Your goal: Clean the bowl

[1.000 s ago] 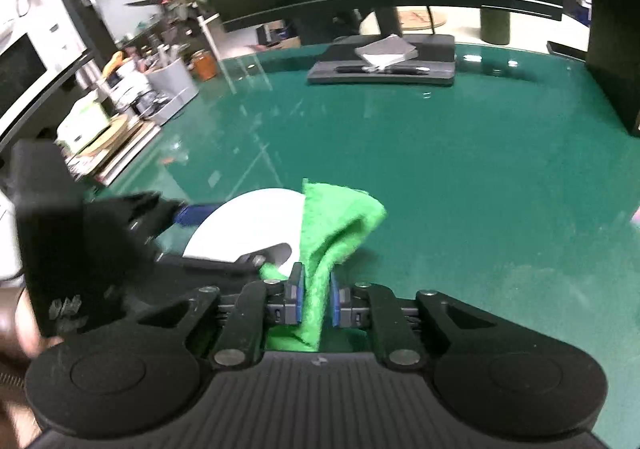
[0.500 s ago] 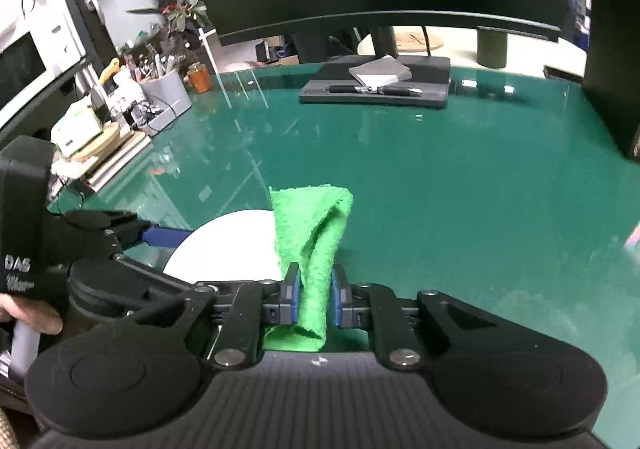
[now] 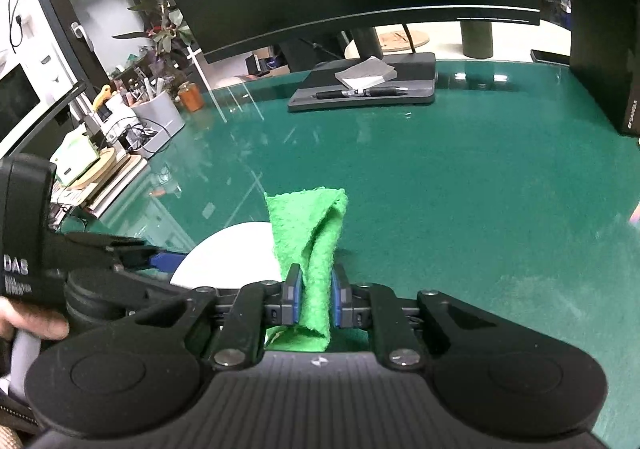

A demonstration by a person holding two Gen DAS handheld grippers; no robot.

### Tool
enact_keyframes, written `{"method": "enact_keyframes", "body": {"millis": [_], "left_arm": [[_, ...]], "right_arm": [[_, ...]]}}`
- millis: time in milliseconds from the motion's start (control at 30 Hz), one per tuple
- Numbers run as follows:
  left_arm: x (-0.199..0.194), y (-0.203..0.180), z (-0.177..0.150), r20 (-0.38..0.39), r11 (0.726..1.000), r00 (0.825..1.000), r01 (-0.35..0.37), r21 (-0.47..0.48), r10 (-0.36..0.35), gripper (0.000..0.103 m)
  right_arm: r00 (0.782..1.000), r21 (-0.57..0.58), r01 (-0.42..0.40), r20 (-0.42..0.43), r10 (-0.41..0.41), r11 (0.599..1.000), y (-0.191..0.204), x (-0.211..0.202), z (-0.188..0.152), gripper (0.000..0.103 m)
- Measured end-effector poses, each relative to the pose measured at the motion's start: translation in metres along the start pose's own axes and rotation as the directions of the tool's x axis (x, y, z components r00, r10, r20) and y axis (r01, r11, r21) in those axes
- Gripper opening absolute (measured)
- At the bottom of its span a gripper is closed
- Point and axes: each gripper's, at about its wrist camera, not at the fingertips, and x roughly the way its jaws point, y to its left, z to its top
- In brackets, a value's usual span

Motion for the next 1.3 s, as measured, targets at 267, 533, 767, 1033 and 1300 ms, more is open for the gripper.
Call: {"method": "enact_keyframes", "body": {"millis": [267, 533, 767, 1033, 1300], "left_arm": [[0.003, -0.001, -0.002, 0.01, 0.999, 0.999, 0.031, 0.019, -0.032, 0.023], [0.005, -0.001, -0.003, 0.011, 0.999, 0.999, 0.039, 0.01, -0.039, 0.023], [0.005, 0.005, -0.003, 0.005, 0.999, 0.999, 0.042, -0.025, -0.042, 0.032], [0.005, 0.003, -0.003, 0.003, 0.999, 1.0, 0.03, -0.02, -0.03, 0.032], [0.006, 0.003, -0.002, 0.003, 0.999, 0.999, 0.038, -0.02, -0.038, 0.032]], "right_arm": [[0.999, -0.176, -0.027, 0.012, 0.03, 0.984, 0.014, -0.015, -0.018, 0.014], [0.996, -0.122, 0.0, 0.093, 0.011, 0.992, 0.004, -0.003, -0.006, 0.013], [0.997, -0.042, -0.055, 0.054, 0.058, 0.998, -0.003, -0.021, -0.016, 0.013], [0.996, -0.01, 0.0, 0.092, 0.0, 1.0, -0.014, -0.014, -0.009, 0.013], [0.998, -0.077, -0.042, 0.05, 0.046, 0.996, -0.003, -0.024, -0.018, 0.011]]}}
